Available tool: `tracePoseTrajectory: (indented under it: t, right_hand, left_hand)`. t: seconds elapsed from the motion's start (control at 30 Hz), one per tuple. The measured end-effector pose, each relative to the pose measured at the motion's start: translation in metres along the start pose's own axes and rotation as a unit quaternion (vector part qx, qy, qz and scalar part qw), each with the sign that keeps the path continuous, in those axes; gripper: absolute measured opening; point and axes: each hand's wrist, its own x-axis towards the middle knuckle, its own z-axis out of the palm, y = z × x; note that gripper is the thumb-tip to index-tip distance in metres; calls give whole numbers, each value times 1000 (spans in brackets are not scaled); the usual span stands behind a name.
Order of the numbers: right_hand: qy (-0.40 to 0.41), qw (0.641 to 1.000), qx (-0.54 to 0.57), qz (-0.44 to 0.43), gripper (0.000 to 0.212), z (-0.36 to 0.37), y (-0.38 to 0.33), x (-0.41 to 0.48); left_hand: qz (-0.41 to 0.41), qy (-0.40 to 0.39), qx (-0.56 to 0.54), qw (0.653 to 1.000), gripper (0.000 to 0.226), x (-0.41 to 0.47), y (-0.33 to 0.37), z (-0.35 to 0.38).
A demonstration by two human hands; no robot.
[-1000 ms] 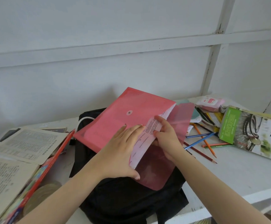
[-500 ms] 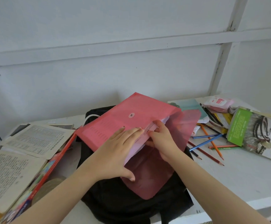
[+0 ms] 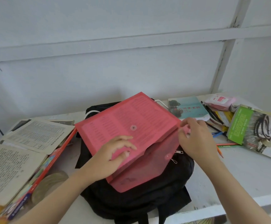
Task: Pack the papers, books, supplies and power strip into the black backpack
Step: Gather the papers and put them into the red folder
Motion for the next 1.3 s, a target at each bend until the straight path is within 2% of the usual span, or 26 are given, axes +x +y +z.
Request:
tracePoseTrajectory:
  t: [0.07,0.13,0.23,0.3,0.37,0.5,0.67,0.8,0.83,0.9,0.97,1.03,1.17,1.23,1.3]
  right_hand:
    - [-35,998,-19,52,40,0,7,-1]
    - [-55,994,61,67,48,0,7,-1]
    - [-50,986,159,-1,38,2,7,4]
    - [-70,979,181,-56,47,2,5,7]
    - [-94,974,160,-132,50,3,4,15]
    - [-112,969,50,-213,24,16,2,48]
    - [-125,965,-44,-228,41,41,-11,74]
    - [-163,947,-123,-248,37,59,-16,84]
    - [-170,944,-131,-251,37,62,-16,85]
    - [-174,943,-123,-256,41,67,-16,85]
    - [-168,946,-104,-258,46,70,-14,84]
    - [-151,949,-83,-264,45,73,-11,82]
    - [-99,956,2,-275,25,81,-10,71]
    - [-111,958,23,-262,27,81,-14,66]
    - [-126,954,-16,-272,33,81,-17,64]
  left_hand:
    - [-47,16,-35,998,26,3,-4,0]
    - [-104,23,-91,990,24,4,-11,0]
    - [-146,39,-148,977,40,4,-18,3]
    - [-147,48,-168,974,42,2,-20,5]
    - [-146,61,-174,972,44,1,-21,8]
    - [-158,122,-230,952,45,2,-22,6]
    - [-182,134,-303,926,42,6,-18,-6]
    - [-219,97,-152,959,19,11,-12,-13]
    - [-216,78,-95,969,22,12,-11,-13]
    - [-192,39,22,980,45,14,-11,-7]
    - [-165,22,125,978,62,15,-10,2]
    - [-126,23,208,970,69,16,-11,10]
    - [-43,-16,271,962,60,22,-10,28]
    - [-42,-35,281,958,53,24,-15,36]
    - [-43,-55,302,951,68,24,-23,41]
